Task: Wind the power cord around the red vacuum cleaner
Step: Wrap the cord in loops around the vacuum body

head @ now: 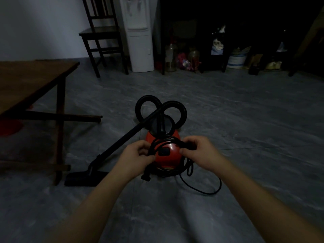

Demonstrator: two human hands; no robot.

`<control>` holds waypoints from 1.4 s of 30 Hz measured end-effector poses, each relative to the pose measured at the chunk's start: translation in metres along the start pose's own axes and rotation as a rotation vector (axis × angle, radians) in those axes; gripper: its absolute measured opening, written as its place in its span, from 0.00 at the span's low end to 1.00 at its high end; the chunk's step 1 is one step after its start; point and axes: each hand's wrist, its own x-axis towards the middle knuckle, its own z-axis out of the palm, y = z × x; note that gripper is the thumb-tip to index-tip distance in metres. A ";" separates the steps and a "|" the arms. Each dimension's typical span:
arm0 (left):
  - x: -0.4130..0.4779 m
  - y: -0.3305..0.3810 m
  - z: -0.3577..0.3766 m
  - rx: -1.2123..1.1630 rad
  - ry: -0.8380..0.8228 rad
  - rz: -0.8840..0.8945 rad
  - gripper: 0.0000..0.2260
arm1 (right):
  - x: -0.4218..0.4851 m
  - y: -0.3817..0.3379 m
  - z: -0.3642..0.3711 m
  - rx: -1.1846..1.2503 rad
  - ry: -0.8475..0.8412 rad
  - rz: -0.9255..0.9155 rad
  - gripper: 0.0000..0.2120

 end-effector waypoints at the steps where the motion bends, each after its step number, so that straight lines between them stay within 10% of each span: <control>1: -0.001 0.001 0.001 -0.019 -0.009 -0.007 0.10 | 0.001 0.001 0.001 -0.001 0.003 -0.003 0.07; 15: 0.003 -0.004 0.000 -0.320 -0.008 -0.122 0.21 | 0.004 0.006 0.014 -0.045 0.005 0.068 0.11; 35: 0.009 -0.006 -0.011 -0.166 -0.112 -0.152 0.13 | 0.006 0.007 0.007 -0.314 -0.003 0.063 0.06; 42: 0.010 -0.004 -0.012 -0.227 0.013 -0.121 0.12 | 0.009 0.005 0.007 -0.062 -0.006 0.046 0.07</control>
